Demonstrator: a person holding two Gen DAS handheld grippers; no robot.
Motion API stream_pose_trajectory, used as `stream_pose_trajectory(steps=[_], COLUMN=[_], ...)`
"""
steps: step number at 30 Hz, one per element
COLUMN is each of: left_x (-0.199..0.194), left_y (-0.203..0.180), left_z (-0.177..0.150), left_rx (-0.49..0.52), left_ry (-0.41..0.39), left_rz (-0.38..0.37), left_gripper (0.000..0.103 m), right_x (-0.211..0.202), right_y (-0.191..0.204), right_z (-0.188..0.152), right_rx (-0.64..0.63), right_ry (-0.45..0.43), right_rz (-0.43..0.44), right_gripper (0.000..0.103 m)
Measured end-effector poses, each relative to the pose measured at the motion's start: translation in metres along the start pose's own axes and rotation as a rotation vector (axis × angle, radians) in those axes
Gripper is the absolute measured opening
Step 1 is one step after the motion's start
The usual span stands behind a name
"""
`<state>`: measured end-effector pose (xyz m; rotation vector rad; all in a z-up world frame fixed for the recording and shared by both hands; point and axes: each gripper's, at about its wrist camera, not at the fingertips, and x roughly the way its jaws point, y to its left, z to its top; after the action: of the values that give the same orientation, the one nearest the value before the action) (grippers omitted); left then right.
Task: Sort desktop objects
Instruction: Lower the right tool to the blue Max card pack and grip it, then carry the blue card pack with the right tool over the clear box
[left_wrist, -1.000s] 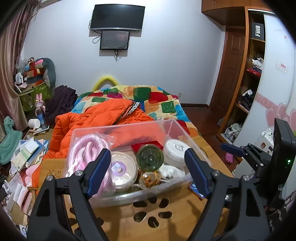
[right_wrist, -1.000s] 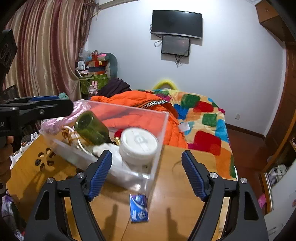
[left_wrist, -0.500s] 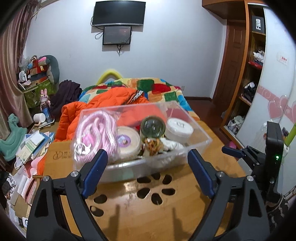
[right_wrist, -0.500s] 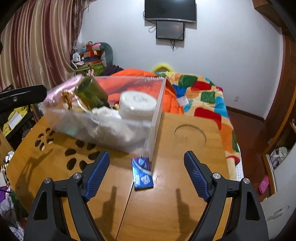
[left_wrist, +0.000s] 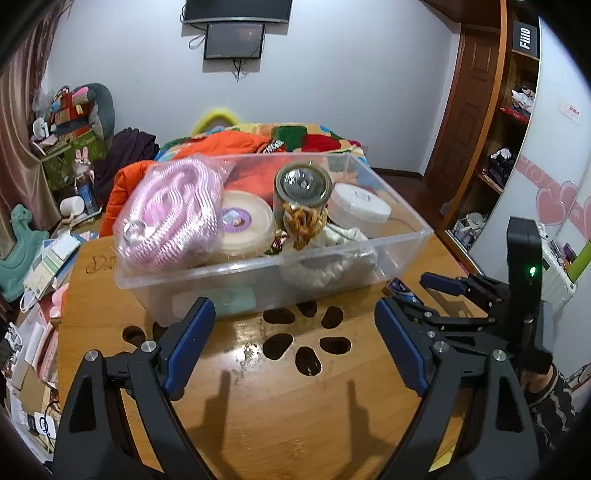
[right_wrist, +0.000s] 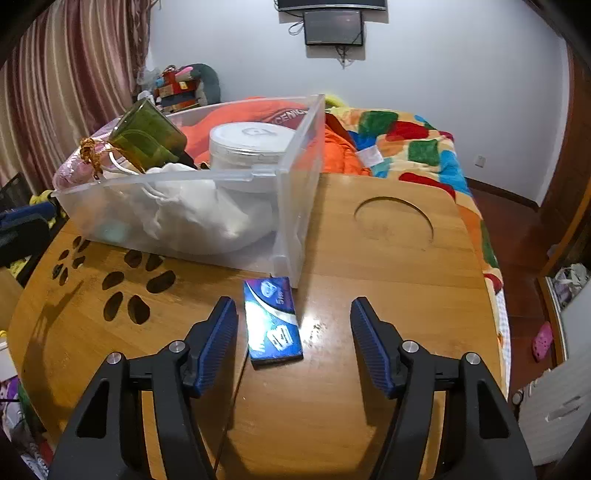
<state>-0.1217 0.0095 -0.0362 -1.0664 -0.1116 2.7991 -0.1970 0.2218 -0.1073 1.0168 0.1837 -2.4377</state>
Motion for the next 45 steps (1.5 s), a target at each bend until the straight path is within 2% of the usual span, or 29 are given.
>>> stream_pose_trajectory(steps=[1, 6, 7, 8, 9, 11, 20, 23, 27, 38, 45], left_x=[0.001, 0.005, 0.006, 0.007, 0.009, 0.014, 0.031, 0.029, 0.020, -0.008, -0.016], left_y=[0.000, -0.004, -0.005, -0.006, -0.007, -0.009, -0.018, -0.020, -0.020, -0.015, 0.003], left_z=[-0.001, -0.004, -0.005, -0.007, -0.008, -0.011, -0.023, -0.022, -0.018, 0.006, 0.031], left_rx=[-0.002, 0.000, 0.004, 0.011, 0.014, 0.017, 0.030, 0.034, 0.047, 0.084, 0.057], left_ry=[0.003, 0.005, 0.004, 0.009, 0.016, 0.035, 0.089, 0.077, 0.049, -0.066, -0.109], left_rz=[-0.003, 0.002, 0.005, 0.007, 0.007, 0.004, -0.024, -0.032, -0.029, -0.018, -0.037], left_gripper=[0.089, 0.088, 0.086, 0.079, 0.072, 0.068, 0.034, 0.031, 0.021, 0.016, 0.016], right_x=[0.001, 0.003, 0.003, 0.003, 0.004, 0.004, -0.009, -0.020, -0.037, -0.070, -0.068], right_y=[0.001, 0.009, 0.012, 0.013, 0.014, 0.015, 0.021, 0.023, 0.027, 0.041, 0.045], right_z=[0.001, 0.002, 0.003, 0.002, 0.003, 0.002, -0.003, -0.001, 0.006, 0.042, 0.067], right_rx=[-0.003, -0.048, -0.055, -0.057, -0.059, -0.060, -0.055, -0.041, -0.031, -0.071, -0.105], right_ry=[0.000, 0.000, -0.001, -0.002, -0.002, -0.003, -0.005, -0.024, -0.069, -0.190, -0.223], right_rz=[0.015, 0.040, 0.057, 0.063, 0.061, 0.058, 0.068, 0.093, 0.116, 0.130, 0.117], right_gripper=[0.057, 0.031, 0.027, 0.025, 0.025, 0.025, 0.024, 0.024, 0.024, 0.024, 0.024])
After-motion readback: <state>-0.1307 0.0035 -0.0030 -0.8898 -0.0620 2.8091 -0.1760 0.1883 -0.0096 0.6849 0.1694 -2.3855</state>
